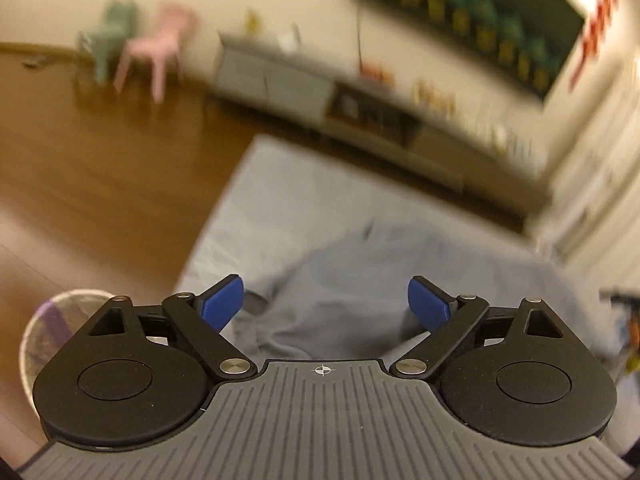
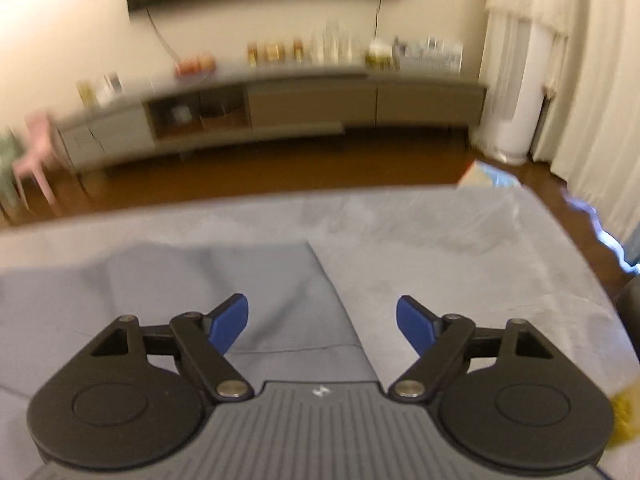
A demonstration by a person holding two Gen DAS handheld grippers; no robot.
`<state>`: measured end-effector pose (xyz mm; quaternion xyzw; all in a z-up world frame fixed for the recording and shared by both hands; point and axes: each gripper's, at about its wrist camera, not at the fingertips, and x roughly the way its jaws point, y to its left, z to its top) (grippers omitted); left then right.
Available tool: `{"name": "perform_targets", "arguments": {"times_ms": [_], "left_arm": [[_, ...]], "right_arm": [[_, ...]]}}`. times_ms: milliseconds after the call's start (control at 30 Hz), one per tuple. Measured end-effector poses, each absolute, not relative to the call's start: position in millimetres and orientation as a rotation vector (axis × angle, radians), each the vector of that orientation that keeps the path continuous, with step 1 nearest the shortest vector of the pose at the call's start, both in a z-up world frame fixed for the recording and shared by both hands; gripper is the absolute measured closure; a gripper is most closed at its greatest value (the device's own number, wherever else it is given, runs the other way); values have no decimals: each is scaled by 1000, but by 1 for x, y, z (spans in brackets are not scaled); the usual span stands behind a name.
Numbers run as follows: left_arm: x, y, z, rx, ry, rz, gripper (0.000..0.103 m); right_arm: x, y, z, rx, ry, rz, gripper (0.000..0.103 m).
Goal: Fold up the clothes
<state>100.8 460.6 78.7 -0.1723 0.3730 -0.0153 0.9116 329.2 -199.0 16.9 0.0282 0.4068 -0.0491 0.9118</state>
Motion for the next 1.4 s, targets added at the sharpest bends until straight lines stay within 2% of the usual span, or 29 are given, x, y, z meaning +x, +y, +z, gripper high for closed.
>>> {"name": "perform_targets", "arguments": {"times_ms": [133, 200, 233, 267, 300, 333, 400, 467, 567, 633, 667, 733, 800, 833, 900, 933, 967, 1067, 1133, 1200, 1267, 1333, 1400], "left_arm": [[168, 425, 38, -212, 941, -110, 20], [183, 405, 19, -146, 998, -158, 30], [189, 395, 9, -115, 1024, -182, 47], [194, 385, 1, -76, 1042, -182, 71], [196, 379, -3, -46, 1046, -168, 83], [197, 374, -6, -26, 1042, -156, 100], [194, 367, -7, 5, 1018, -129, 103], [172, 360, 20, -21, 892, -128, 103], [97, 306, 72, 107, 638, -175, 103], [52, 260, 81, 155, 591, -310, 103], [36, 236, 74, 146, 631, -413, 103], [15, 197, 47, 194, 736, -518, 103], [-2, 175, 23, 241, 810, -547, 103], [-10, 174, 23, 230, 818, -538, 103], [-15, 202, 45, 121, 773, -456, 96], [-13, 222, 60, 57, 739, -408, 81], [-11, 246, 74, 0, 704, -340, 60], [21, 326, 90, -102, 676, -128, 32], [47, 378, 88, -170, 688, -3, 31], [73, 425, 60, -277, 766, 63, 32], [85, 454, 23, -428, 842, 22, 51], [76, 440, -1, -512, 869, -123, 60], [55, 399, -10, -491, 855, -267, 59]], "right_arm": [[366, -193, -40, 30, 963, -134, 20], [362, -192, -56, 27, 978, -118, 23], [359, -193, -58, 41, 977, -90, 39], [357, -190, -60, 40, 972, -73, 58], [354, -185, -62, 29, 965, -64, 75], [351, -182, -60, 3, 954, -55, 96], [337, -178, -41, -73, 872, -52, 97], [310, -176, -3, -163, 676, -85, 99], [232, -146, 54, -461, 290, -176, 98], [201, -134, 50, -632, 210, -234, 98], [201, -139, 37, -659, 284, -246, 97], [219, -164, -5, -635, 561, -248, 93], [231, -205, -51, -466, 814, -275, 89], [229, -221, -64, -376, 881, -301, 86], [210, -240, -65, -223, 866, -341, 74], [200, -249, -63, -149, 845, -359, 57], [189, -254, -60, -97, 810, -379, 52], [175, -244, -28, -55, 690, -377, 51], [173, -223, -7, -56, 630, -317, 46], [173, -180, 9, -82, 605, -181, 44], [173, -120, 23, -137, 588, -6, 32], [172, -55, 35, -200, 571, 179, 25], [173, 4, 50, -248, 557, 338, 21]]}}
